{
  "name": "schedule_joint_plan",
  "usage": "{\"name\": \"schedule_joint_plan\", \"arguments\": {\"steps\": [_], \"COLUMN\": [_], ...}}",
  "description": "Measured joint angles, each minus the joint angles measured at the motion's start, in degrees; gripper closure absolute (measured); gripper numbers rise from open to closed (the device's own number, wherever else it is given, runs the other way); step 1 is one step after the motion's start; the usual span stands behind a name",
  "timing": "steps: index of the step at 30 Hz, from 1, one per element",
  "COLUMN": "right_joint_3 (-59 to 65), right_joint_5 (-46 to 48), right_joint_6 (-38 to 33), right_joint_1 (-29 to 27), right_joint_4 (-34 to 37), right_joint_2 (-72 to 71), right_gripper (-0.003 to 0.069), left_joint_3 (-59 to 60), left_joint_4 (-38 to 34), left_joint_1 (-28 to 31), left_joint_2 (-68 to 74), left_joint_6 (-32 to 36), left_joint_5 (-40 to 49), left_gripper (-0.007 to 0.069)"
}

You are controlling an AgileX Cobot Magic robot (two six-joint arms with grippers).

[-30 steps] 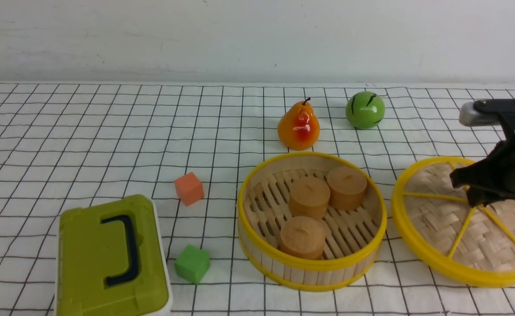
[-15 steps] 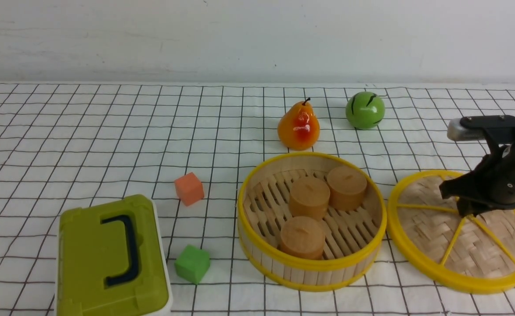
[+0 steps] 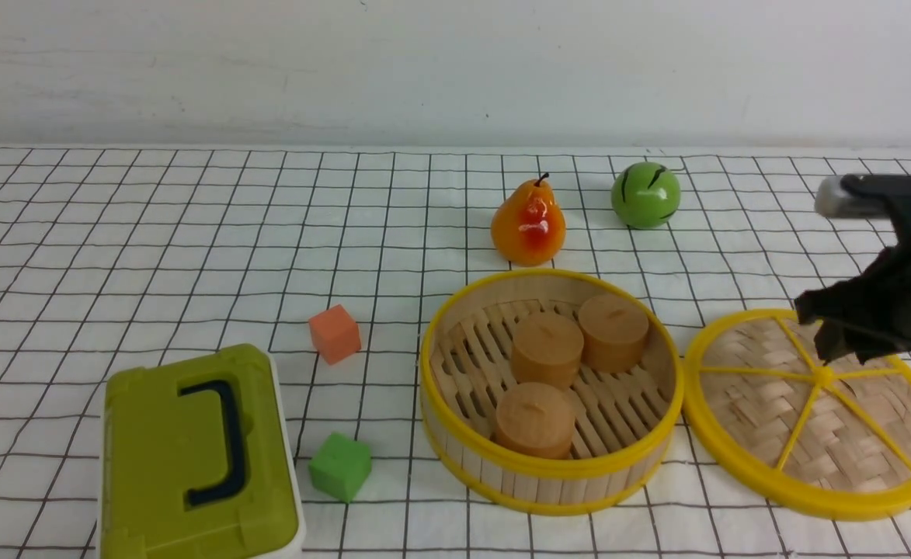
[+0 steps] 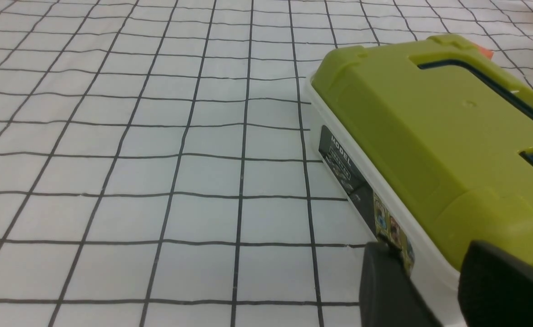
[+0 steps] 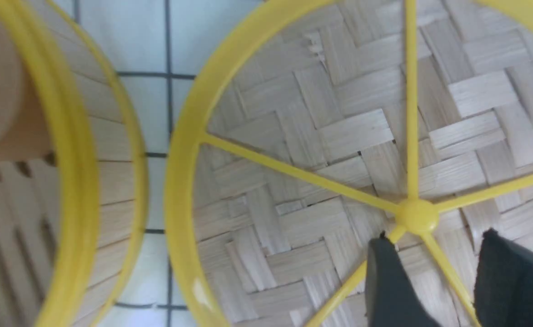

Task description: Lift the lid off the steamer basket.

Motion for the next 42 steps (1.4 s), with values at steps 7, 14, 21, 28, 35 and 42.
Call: {"name": "schedule_joint_plan", "arguments": {"steps": [7,14,21,28,35,42], "right_joint_3": [1.64,12.28,19.36,19.91,19.91,19.91], "right_joint_5": [2.61,-0.38,-1.97,-1.47,0.23,0.25], "right_joint_6": [-7.92,-13.02,-13.57,-13.61,-13.61,-13.61], "right_joint_1": [0.00,0.00,0.00,0.00,0.00,0.00], "right_joint_4": [8.80,14.41,14.41,13.98,12.46,10.94], "right_joint_2": [-17.30,-39.98,-55.95,-59.73,-59.85,-59.92], "right_gripper": [0.0488,0.0613,0.0681,0.0681,0.0676,0.0675], "left_joint_3": [0.00,0.00,0.00,0.00,0.00,0.00], "left_joint_4": [0.00,0.00,0.00,0.00,0.00,0.00], "left_joint_1": [0.00,0.00,0.00,0.00,0.00,0.00], "left_joint_2": [0.00,0.00,0.00,0.00,0.00,0.00], "left_joint_6": [0.00,0.00,0.00,0.00,0.00,0.00], "left_joint_5": [0.00,0.00,0.00,0.00,0.00,0.00], "left_gripper": [0.0386,0.0386,0.0386,0.0386,0.0386,0.0384]}}
